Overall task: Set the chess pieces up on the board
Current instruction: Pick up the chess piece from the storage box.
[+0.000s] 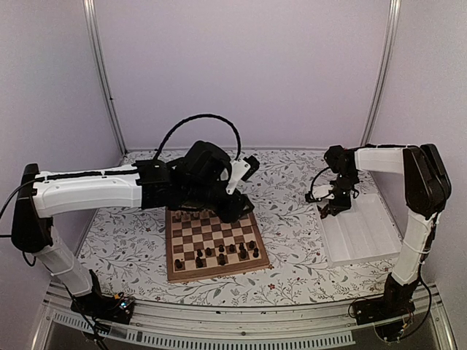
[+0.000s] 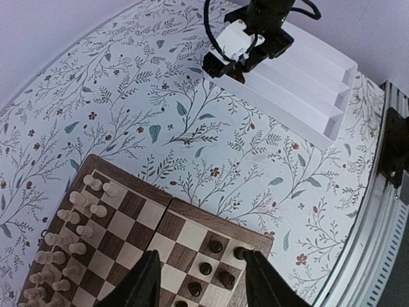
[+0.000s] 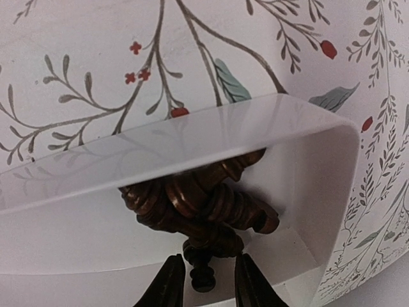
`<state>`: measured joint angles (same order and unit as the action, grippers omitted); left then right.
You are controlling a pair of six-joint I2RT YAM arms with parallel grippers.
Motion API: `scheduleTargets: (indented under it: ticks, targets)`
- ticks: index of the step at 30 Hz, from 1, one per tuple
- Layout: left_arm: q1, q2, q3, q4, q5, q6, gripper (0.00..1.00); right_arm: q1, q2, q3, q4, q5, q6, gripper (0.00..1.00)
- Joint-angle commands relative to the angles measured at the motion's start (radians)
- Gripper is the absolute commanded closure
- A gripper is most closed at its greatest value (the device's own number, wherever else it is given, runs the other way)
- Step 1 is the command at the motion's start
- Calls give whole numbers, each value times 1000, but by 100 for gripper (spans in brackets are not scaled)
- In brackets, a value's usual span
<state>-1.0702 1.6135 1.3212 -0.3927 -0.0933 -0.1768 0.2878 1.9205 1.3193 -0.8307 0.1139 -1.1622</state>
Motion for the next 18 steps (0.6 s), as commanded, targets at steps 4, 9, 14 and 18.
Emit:
scheduleTargets:
  ticks: [4, 9, 14, 18]
  targets:
    - [11, -57, -35, -32, -53, 32, 53, 8, -49, -15, -28, 44, 45, 70]
    - [13, -64, -45, -36, -50, 33, 53, 8, -39, -42, 4, 50, 62, 70]
    - [15, -70, -51, -43, -48, 33, 53, 8, -20, -42, 16, 50, 79, 70]
    - [14, -79, -51, -58, -55, 31, 53, 11, -9, -39, 3, 60, 94, 76]
